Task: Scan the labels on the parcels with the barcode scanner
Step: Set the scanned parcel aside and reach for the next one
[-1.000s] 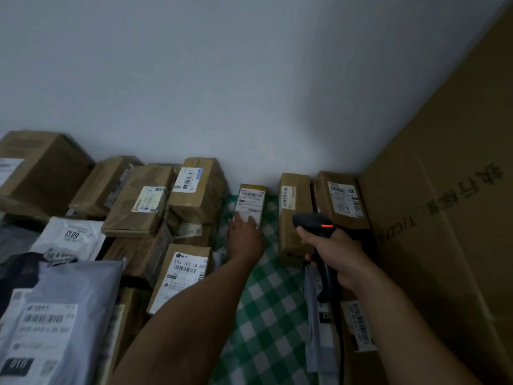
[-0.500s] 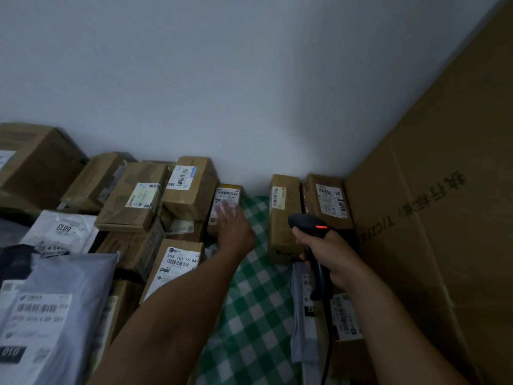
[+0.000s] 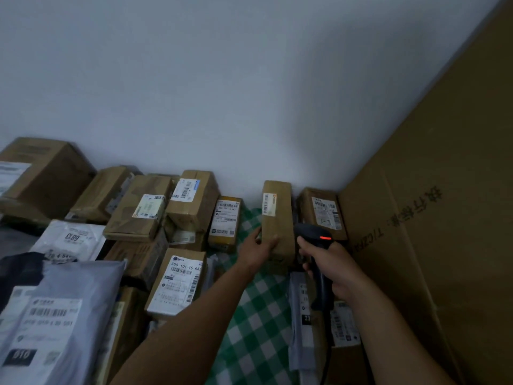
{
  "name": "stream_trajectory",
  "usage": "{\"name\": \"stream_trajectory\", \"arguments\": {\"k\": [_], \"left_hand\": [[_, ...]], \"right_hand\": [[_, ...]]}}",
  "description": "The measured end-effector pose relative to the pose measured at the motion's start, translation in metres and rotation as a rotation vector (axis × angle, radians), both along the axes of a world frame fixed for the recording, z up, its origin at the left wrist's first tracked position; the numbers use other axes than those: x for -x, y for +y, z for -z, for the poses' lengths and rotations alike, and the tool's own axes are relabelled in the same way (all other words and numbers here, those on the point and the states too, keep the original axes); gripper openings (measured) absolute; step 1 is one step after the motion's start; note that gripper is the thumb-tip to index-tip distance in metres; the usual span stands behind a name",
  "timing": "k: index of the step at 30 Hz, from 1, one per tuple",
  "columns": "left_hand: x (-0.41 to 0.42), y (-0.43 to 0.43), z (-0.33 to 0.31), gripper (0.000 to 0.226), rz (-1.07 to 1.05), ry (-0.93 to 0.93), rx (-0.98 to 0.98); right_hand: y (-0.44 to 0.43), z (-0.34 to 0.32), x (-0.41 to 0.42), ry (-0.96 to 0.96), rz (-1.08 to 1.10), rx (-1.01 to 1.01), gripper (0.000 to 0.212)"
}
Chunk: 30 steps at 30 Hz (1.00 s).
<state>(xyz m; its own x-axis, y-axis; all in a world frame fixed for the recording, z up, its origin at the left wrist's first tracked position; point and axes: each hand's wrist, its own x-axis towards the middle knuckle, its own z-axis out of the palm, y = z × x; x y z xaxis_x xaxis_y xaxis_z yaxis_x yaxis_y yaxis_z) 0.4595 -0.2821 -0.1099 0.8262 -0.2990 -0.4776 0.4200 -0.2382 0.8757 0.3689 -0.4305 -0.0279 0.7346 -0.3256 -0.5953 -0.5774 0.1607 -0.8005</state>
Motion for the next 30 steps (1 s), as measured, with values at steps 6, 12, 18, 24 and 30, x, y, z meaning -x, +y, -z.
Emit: {"name": "stream_trajectory", "arguments": {"k": [6,12,18,24,30], "left_hand": [[0.038,0.042,-0.058,0.075,-0.024,-0.149,0.182],[0.066,0.088,-0.111,0.057,-0.066,-0.278,0.127],[0.086,0.124,-0.159,0.047,-0.042,-0.419,0.125],[0.090,0.168,-0.183,0.046,0.103,-0.577,-0.129],[0.092,0.192,-0.191,0.040,0.285,-0.617,-0.372]], "right_hand": [[0.028,-0.023,0.011,-0.097,0.041,0.064,0.037],[0.073,-0.072,0.047,-0.225,-0.001,0.092,0.042],[0.110,-0.120,0.087,-0.265,-0.125,0.161,0.033],[0.129,-0.151,0.135,-0.307,-0.173,0.304,0.035],[0.144,-0.168,0.163,-0.315,-0.226,0.401,0.036]]}}
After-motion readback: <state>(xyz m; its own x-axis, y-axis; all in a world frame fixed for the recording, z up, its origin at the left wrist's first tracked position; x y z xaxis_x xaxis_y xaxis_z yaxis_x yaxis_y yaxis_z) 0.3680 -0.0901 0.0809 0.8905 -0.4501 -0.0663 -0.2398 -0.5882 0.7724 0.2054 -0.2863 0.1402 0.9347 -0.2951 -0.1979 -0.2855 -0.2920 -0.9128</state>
